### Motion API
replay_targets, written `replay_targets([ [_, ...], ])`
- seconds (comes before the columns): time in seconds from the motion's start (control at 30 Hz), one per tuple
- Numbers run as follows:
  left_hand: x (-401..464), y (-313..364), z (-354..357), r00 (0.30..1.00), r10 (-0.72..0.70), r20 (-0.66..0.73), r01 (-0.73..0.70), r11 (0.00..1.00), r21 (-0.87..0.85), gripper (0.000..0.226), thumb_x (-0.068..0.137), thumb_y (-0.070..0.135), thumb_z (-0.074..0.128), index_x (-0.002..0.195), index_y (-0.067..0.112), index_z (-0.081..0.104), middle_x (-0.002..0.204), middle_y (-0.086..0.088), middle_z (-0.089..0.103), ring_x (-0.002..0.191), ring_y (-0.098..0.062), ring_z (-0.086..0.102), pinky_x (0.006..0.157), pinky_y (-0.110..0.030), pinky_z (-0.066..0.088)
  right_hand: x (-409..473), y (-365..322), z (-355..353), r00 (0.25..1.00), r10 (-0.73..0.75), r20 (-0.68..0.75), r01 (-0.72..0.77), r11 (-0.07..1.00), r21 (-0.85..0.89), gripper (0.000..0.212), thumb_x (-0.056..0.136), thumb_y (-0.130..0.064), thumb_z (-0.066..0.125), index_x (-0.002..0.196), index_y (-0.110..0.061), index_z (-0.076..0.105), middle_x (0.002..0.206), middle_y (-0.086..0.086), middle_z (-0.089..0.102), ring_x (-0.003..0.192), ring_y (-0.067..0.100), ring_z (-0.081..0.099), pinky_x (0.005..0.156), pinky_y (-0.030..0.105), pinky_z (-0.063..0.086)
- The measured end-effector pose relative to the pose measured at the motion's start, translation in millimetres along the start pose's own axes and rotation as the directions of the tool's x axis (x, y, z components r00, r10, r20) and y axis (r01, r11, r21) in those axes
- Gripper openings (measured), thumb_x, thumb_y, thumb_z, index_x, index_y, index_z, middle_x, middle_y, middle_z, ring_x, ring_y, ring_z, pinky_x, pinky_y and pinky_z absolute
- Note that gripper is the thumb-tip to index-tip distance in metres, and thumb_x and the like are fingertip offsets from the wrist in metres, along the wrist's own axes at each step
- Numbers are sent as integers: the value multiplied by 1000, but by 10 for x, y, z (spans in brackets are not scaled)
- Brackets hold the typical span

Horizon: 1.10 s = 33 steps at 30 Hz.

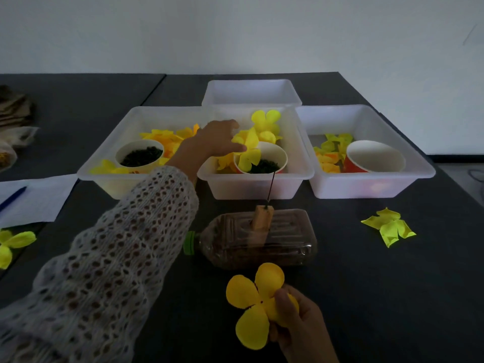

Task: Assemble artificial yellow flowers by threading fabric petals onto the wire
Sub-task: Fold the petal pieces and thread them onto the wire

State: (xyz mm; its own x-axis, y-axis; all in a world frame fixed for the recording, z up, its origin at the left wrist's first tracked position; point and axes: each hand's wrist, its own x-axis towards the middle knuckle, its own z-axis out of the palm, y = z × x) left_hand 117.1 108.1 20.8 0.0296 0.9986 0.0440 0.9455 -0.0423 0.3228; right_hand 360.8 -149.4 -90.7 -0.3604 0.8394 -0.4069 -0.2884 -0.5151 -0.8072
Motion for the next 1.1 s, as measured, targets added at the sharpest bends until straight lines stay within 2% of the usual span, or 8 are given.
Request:
replay_targets([
  [0.2, 81, 27, 8, 936, -158, -314, 33, 929, -368, 23, 85, 12, 68, 108, 9, 67, 97, -7, 67, 82, -19, 63, 73, -23, 45, 9, -36, -24, 998, 60, -28, -58, 995, 75, 85, 36, -56, 92, 89, 4, 63, 69, 18, 55, 54, 27, 52, 48, 32, 43],
  [0.3, 160, 80, -85, 880, -426, -211, 104, 606, -788, 40, 92, 12, 64, 128, 5, 49, 104, -14, 60, 64, -16, 61, 62, -28, 51, -2, -51, -21, 997, 67, -22, -63, 986, 157, 86, 54, -48, 82, 110, 12, 58, 77, 21, 55, 59, 28, 50, 53, 33, 42],
  [0.37, 155, 105, -150, 923, -382, -46, 157, 483, -861, 38, 100, 19, 57, 133, 7, 40, 117, -14, 48, 71, -12, 63, 67, -28, 55, -16, -68, -9, 998, 54, -13, -50, 978, 203, 66, 68, -42, 72, 109, 8, 61, 64, 14, 54, 46, 21, 48, 43, 31, 41],
  [0.53, -35, 148, -194, 939, -318, -127, 193, 797, -572, 73, 97, 41, 57, 153, 11, 20, 153, -17, 35, 136, -30, 42, 110, -40, 38, -59, -106, 2, 988, 115, 99, -142, 931, 336, 39, 79, -16, 57, 114, -1, 64, 84, 22, 68, 53, 26, 56, 52, 37, 53],
  [0.77, -1045, 448, -349, 950, -45, -310, -123, 857, -501, 25, 98, 29, 57, 122, 23, 61, 121, 0, 65, 109, -12, 60, 94, -31, 48, -106, -166, 77, 995, 102, 24, -104, 951, 292, 46, 79, -23, 51, 118, 0, 58, 74, 19, 67, 48, 23, 51, 45, 34, 48],
  [0.87, -1696, 534, -322, 964, 209, -163, -264, 811, -523, 23, 96, 29, 53, 117, 29, 63, 108, 10, 69, 95, 3, 63, 76, -14, 50, -151, -201, 125, 999, 39, 14, -41, 986, 160, 49, 80, -30, 50, 110, 7, 59, 56, 16, 52, 41, 19, 44, 40, 29, 39],
  [0.97, -2178, 531, -207, 903, 404, 146, -286, 819, -498, 33, 98, 26, 57, 130, 33, 59, 124, 25, 56, 116, 7, 53, 89, -14, 47, -208, -238, 218, 997, 9, 71, -20, 986, 165, 47, 78, -27, 53, 101, 13, 56, 57, 18, 49, 42, 21, 47, 41, 30, 41],
  [1.1, -2556, 556, -23, 863, 358, 356, -153, 858, -490, 54, 84, 53, 65, 126, 72, 38, 131, 53, 25, 119, 31, 24, 85, -4, 38, -267, -292, 396, 985, -21, 169, -20, 971, 238, 42, 79, -25, 54, 106, 6, 61, 73, 20, 66, 48, 25, 58, 43, 34, 50],
])
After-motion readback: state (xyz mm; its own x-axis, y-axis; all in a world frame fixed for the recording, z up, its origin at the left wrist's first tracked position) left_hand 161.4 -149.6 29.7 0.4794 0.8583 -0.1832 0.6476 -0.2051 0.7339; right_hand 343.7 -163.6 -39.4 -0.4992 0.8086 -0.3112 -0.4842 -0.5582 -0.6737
